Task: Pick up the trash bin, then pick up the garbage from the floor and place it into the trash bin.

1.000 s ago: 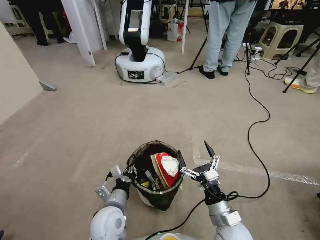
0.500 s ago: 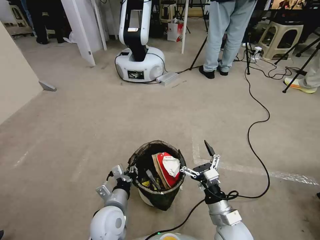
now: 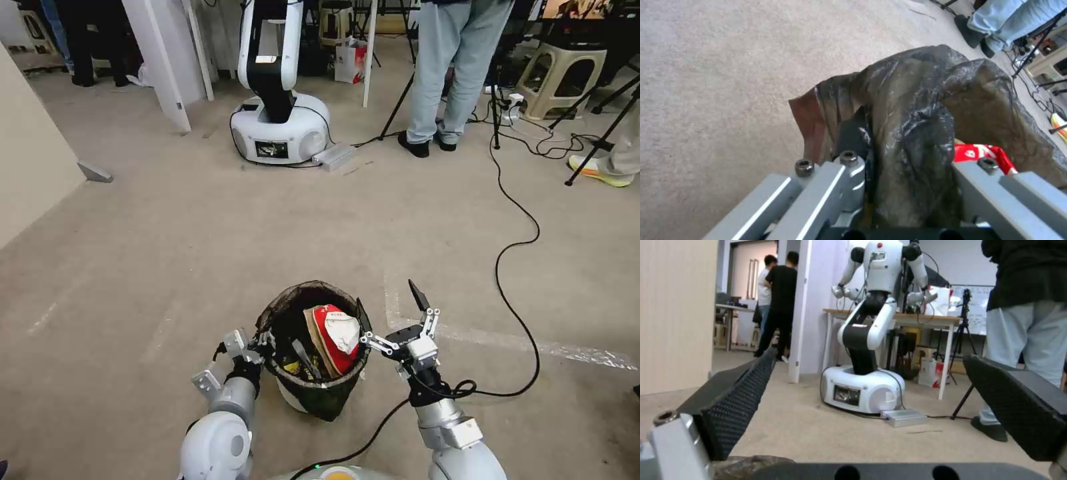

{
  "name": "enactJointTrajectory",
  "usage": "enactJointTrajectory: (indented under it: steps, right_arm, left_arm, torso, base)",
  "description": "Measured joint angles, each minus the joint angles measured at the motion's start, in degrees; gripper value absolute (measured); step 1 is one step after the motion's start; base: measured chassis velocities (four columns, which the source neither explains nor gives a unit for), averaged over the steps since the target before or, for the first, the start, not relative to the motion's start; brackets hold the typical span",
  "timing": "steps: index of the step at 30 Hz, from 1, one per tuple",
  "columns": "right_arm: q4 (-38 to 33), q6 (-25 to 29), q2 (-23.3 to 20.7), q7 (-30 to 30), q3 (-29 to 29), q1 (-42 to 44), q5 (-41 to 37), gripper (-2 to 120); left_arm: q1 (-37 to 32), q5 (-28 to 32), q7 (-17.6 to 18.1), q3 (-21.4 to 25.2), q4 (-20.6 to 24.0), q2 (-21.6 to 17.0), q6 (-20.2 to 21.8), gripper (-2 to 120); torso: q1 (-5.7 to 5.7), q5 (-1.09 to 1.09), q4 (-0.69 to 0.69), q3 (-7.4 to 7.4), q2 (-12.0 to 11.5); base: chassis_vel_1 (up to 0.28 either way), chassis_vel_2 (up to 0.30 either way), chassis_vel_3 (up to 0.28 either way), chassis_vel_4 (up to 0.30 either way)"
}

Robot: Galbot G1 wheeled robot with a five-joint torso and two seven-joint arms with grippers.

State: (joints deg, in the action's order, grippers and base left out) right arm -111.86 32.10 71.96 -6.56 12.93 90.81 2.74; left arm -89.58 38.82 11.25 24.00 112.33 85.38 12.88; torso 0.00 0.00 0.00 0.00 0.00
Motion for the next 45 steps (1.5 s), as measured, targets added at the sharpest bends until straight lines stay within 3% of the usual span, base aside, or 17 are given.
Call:
enactJointTrajectory:
  steps: [21, 27, 28, 32, 33, 34, 45]
  right_arm:
    - [-1.3, -0.5, -0.2, 0.0, 0.9, -0.3, -1.0, 100]
    - [-1.3, -0.5, -0.2, 0.1, 0.8, -0.4, -0.9, 100]
    - [-1.4, -0.5, -0.2, 0.1, 0.8, -0.4, -1.0, 100]
    - [-1.5, -0.5, -0.3, 0.1, 0.9, -0.3, -1.0, 100]
    - [-1.5, -0.5, -0.3, 0.1, 1.0, -0.3, -1.0, 100]
    - [-1.5, -0.5, -0.3, 0.1, 1.0, -0.2, -1.0, 100]
    - [-1.3, -0.4, -0.1, 0.2, 0.8, -0.3, -1.0, 100]
  left_arm:
    - [0.0, 0.0, 0.1, 0.0, 0.2, 0.0, 0.1, 99]
    - [-1.0, 0.0, -0.2, -0.1, 3.3, -0.1, 0.3, 99]
    - [-1.9, 0.1, -1.0, -0.2, 7.0, -0.1, 0.3, 101]
    - [-2.7, 0.3, -1.0, -0.5, 10.0, -0.1, 0.4, 105]
    - [-2.8, 0.5, -1.0, -0.5, 11.8, -0.1, 0.4, 105]
    - [-2.9, 0.7, -0.9, -0.6, 12.3, 0.0, 0.4, 105]
    - [-2.8, 2.3, 0.1, -0.6, 12.3, 0.0, 0.6, 105]
  torso:
    - [0.00, 0.00, 0.00, 0.00, 0.0]
    - [0.00, -0.03, 0.01, 0.00, 0.0]
    - [0.00, 0.03, 0.01, 0.00, 0.0]
    - [0.01, -0.08, 0.02, 0.00, 0.0]
    - [0.00, 0.06, -0.01, -0.01, 0.0]
    - [0.00, 0.02, 0.00, -0.01, 0.0]
    - [0.00, -0.01, 0.00, -0.01, 0.0]
  base:
    - [0.000, 0.000, 0.000, 0.000]
    - [0.000, 0.000, 0.000, 0.000]
    - [0.000, 0.000, 0.000, 0.000]
    - [0.000, 0.000, 0.000, 0.000]
    - [0.000, 0.000, 0.000, 0.000]
    - [0.000, 0.000, 0.000, 0.000]
    - [0.000, 0.000, 0.000, 0.000]
